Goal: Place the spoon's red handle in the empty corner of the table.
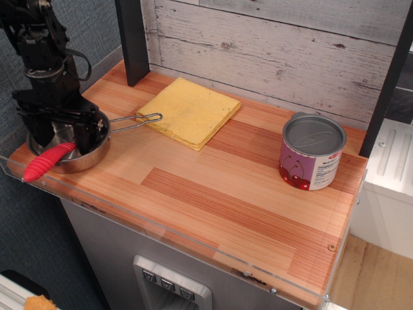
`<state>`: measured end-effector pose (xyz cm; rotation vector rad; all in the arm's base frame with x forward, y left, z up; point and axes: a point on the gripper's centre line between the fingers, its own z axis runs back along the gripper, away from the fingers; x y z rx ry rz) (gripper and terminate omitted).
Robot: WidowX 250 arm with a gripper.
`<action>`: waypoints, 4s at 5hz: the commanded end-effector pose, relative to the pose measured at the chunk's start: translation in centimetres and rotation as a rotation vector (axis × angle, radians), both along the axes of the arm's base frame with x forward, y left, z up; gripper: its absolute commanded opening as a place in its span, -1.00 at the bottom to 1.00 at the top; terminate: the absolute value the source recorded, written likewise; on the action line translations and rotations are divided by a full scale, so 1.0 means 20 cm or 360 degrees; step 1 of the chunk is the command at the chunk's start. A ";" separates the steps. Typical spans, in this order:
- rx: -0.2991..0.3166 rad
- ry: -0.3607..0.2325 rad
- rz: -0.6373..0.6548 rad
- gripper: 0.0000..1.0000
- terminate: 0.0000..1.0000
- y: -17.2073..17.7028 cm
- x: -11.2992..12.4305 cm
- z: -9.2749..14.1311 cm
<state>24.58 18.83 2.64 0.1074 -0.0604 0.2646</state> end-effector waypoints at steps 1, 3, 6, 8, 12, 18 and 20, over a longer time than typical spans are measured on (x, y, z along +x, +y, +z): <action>0.0040 -0.0018 -0.0001 1.00 -1.00 0.01 0.01 0.02; 0.0054 -0.0021 -0.0021 -1.00 -1.00 0.00 0.04 0.03; 0.0129 -0.0179 0.0093 -1.00 -1.00 0.02 0.07 0.29; 0.0163 -0.0343 0.0050 -1.00 -1.00 -0.13 0.02 0.48; 0.0112 -0.0443 0.0205 -1.00 -1.00 -0.75 0.09 0.45; 0.0070 -0.0499 0.1507 -1.00 -1.00 -1.21 0.17 0.07; -0.0035 -0.0439 0.1589 -1.00 -1.00 -1.21 0.13 -0.01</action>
